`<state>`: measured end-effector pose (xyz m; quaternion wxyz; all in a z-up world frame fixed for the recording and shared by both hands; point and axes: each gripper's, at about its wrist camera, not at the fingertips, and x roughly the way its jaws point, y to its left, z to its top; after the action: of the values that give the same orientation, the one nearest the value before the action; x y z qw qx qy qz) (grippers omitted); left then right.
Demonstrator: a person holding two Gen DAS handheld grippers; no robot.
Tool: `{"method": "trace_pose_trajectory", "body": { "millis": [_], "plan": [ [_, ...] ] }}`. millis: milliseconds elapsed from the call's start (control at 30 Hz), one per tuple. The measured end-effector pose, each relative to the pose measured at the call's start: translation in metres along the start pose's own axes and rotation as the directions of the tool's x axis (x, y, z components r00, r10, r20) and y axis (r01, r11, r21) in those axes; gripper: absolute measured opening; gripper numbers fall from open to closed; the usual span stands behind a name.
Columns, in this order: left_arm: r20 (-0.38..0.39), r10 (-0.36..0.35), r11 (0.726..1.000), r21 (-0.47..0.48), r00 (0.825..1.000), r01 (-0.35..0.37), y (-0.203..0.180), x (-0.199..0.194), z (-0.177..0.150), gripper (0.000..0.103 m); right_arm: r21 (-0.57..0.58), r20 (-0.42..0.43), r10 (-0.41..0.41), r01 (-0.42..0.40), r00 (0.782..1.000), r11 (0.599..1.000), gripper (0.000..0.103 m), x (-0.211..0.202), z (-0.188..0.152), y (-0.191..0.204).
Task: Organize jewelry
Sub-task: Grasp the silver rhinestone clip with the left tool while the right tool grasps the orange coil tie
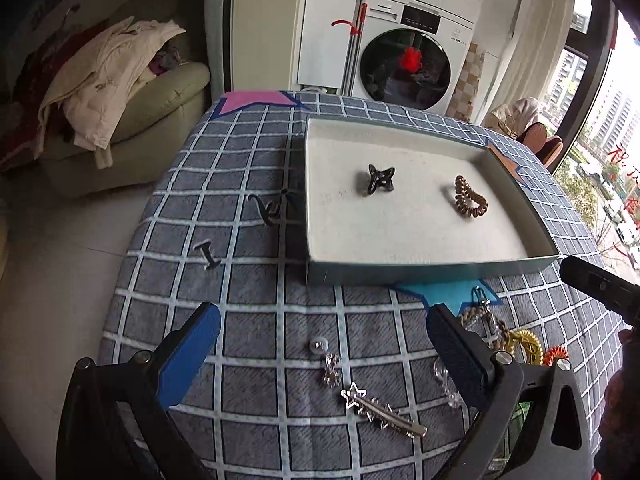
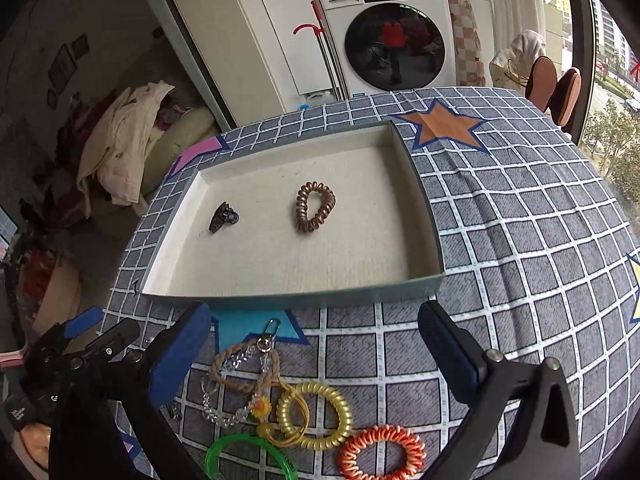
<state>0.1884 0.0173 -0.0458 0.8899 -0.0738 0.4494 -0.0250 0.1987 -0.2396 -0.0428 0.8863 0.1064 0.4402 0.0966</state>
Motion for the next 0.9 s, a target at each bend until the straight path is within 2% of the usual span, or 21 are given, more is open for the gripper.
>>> {"method": "trace_pose_trajectory", "body": {
  "millis": [133, 333, 467, 667, 900],
  "plan": [
    [-0.037, -0.006, 0.998, -0.058, 0.999, 0.004, 0.004, -0.002, -0.024, 0.103, -0.017, -0.019, -0.038, 0.038, 0.999, 0.999, 0.103, -0.004, -0.023, 0.000],
    [-0.066, 0.018, 0.999, -0.043, 0.998, -0.021, -0.005, 0.000, -0.050, 0.103, -0.052, -0.061, -0.107, 0.104, 0.992, 0.993, 0.103, -0.005, -0.056, -0.003],
    [-0.090, 0.027, 0.998, -0.055, 0.996, -0.032, -0.010, 0.005, -0.057, 0.103, -0.046, -0.064, -0.151, 0.149, 0.986, 0.988, 0.103, -0.012, -0.069, -0.014],
    [-0.091, 0.044, 0.998, -0.041, 0.995, -0.047, -0.019, 0.009, -0.058, 0.103, 0.029, -0.055, -0.230, 0.232, 0.972, 0.972, 0.103, -0.022, -0.079, -0.041],
    [-0.102, 0.061, 0.997, -0.048, 0.993, -0.066, -0.022, 0.014, -0.059, 0.103, 0.076, -0.079, -0.263, 0.269, 0.962, 0.960, 0.102, -0.024, -0.088, -0.063]
  ]
}}
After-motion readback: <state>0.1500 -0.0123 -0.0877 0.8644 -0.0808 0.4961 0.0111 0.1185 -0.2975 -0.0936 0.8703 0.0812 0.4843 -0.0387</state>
